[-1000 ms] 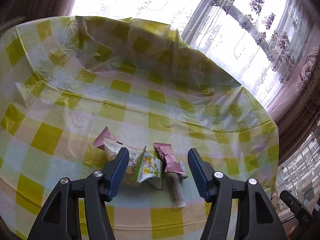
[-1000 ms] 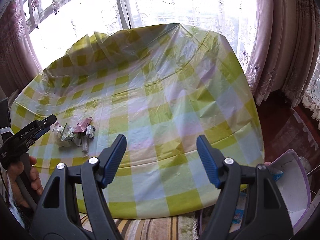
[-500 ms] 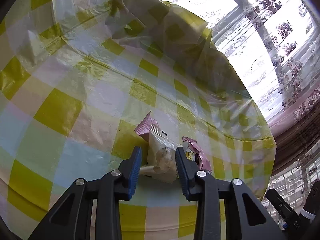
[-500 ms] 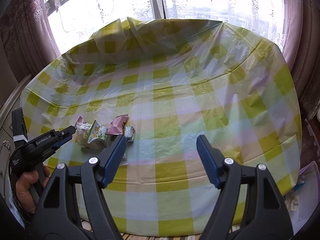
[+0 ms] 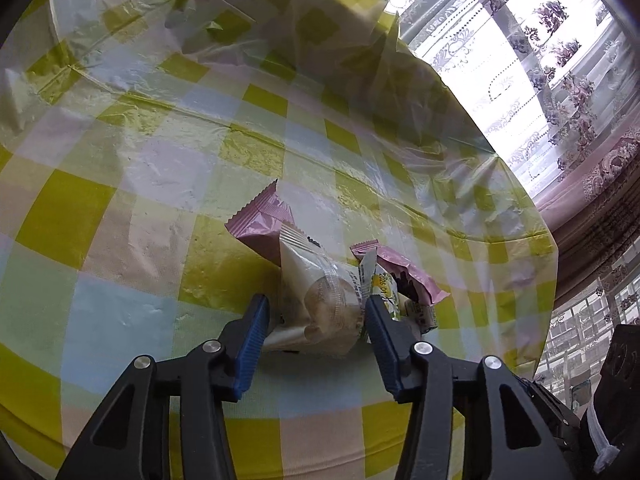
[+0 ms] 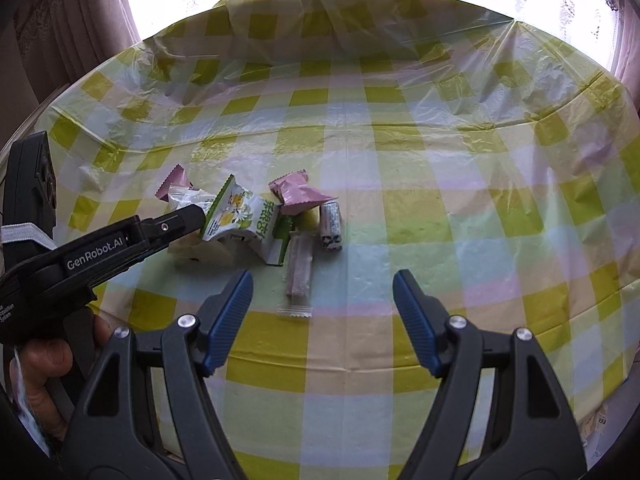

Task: Organize snacks
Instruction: 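Grasp the clear bun packet with the left gripper while right reaches the stick packet, then grasp the clear stick packet with the right gripper while left carries the bun toward the box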

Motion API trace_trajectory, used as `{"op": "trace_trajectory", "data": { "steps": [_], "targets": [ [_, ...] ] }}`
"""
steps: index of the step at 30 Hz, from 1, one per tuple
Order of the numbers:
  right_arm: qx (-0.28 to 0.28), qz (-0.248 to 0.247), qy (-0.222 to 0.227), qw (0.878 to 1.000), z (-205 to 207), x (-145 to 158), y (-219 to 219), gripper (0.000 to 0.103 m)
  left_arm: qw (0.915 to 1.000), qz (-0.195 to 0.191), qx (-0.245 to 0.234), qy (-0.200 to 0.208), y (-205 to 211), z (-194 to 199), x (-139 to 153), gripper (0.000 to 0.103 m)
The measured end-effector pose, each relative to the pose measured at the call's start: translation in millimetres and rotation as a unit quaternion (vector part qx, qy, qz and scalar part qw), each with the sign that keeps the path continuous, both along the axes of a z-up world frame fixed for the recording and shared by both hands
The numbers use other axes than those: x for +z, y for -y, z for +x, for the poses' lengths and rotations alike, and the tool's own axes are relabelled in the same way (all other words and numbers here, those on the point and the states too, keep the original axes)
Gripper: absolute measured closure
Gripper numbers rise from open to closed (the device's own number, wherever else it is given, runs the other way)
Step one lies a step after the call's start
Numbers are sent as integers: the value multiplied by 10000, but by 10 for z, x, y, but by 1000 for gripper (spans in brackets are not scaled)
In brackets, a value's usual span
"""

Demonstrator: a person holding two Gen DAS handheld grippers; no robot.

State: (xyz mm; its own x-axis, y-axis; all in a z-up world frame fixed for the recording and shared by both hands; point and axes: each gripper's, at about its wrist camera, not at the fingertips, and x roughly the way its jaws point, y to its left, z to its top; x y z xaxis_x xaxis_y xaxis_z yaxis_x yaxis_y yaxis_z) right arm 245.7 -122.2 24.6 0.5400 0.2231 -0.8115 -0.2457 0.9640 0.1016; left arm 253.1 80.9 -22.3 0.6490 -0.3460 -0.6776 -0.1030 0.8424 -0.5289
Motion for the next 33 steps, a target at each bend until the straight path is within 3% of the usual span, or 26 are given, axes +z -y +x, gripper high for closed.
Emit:
{"op": "trace_trajectory", "data": {
  "steps": [6, 12, 16, 21, 28, 33],
  "targets": [
    [4, -62, -103, 9999, 81, -153, -56, 28, 9999, 62, -103, 18, 40, 40, -21, 51],
    [-62, -41, -161, 9998, 170, -248, -84, 29, 9996, 224, -152, 51, 83, 52, -15, 58],
    [-112, -37, -234, 9997, 236, -319, -103, 42, 9996, 215, -140, 73, 78, 22, -15, 59],
    [-168, -23, -236, 9996, 277, -366, -97, 50, 9997, 203, -13, 143, 41, -47, 16, 59],
    [-157, -179, -115, 9997, 247, -370, -102, 82, 9992, 194, 169, 305, -23, -129, 88, 60],
    [-122, -180, -82, 9997, 212, -370, -93, 86, 9987, 209, 202, 415, 2, -186, 146, 60]
  ]
}}
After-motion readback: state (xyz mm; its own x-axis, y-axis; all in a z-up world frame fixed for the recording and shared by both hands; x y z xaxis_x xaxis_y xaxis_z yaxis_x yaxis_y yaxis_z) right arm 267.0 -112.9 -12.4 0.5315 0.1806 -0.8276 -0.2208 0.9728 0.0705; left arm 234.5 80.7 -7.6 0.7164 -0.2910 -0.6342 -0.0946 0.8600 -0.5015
